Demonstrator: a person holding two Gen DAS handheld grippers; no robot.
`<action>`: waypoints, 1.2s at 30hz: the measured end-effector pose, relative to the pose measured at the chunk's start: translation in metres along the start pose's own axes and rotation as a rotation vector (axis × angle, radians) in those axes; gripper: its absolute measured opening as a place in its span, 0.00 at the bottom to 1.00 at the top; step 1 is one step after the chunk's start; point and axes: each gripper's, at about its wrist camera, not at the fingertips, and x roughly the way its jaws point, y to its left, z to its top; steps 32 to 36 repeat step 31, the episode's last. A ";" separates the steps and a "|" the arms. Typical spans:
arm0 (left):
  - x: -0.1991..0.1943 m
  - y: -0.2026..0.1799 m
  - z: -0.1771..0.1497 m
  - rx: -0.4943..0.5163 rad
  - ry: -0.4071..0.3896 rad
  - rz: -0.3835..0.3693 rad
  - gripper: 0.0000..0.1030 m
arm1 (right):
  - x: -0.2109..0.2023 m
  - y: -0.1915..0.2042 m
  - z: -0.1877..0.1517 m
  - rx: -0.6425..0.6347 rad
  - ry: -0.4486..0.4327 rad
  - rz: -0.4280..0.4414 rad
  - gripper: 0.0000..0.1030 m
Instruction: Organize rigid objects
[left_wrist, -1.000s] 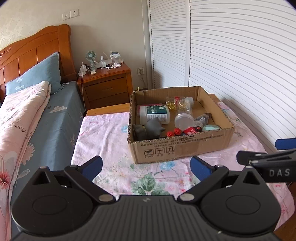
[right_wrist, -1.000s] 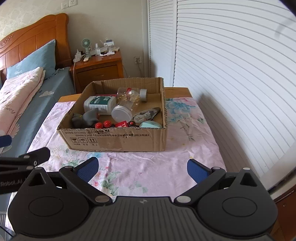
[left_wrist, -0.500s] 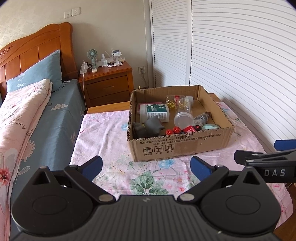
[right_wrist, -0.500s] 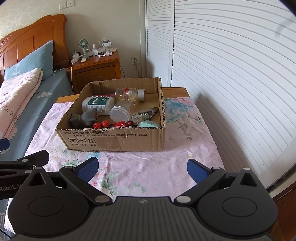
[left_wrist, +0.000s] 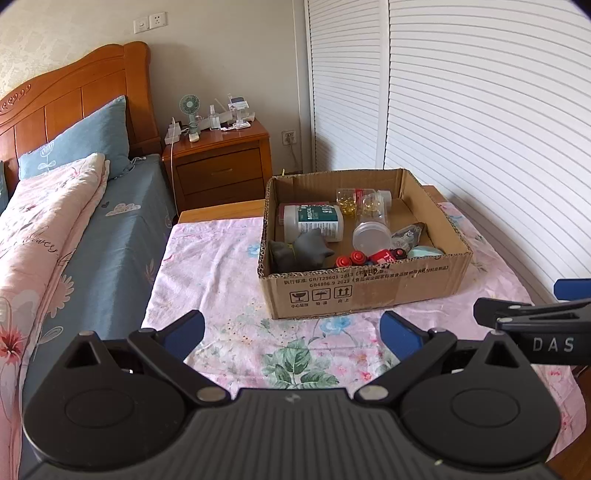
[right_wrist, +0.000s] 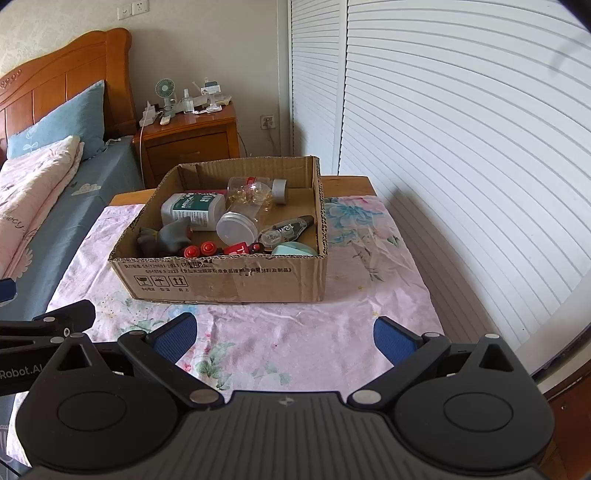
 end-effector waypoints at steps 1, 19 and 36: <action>0.000 0.000 0.000 0.001 0.000 0.000 0.98 | 0.000 0.000 0.000 -0.001 0.000 0.000 1.00; 0.001 -0.002 0.000 -0.004 0.005 0.020 0.98 | -0.002 -0.001 0.001 -0.004 -0.006 -0.009 1.00; -0.001 -0.004 0.001 -0.006 0.007 0.019 0.98 | -0.003 -0.003 0.001 -0.003 -0.009 -0.006 1.00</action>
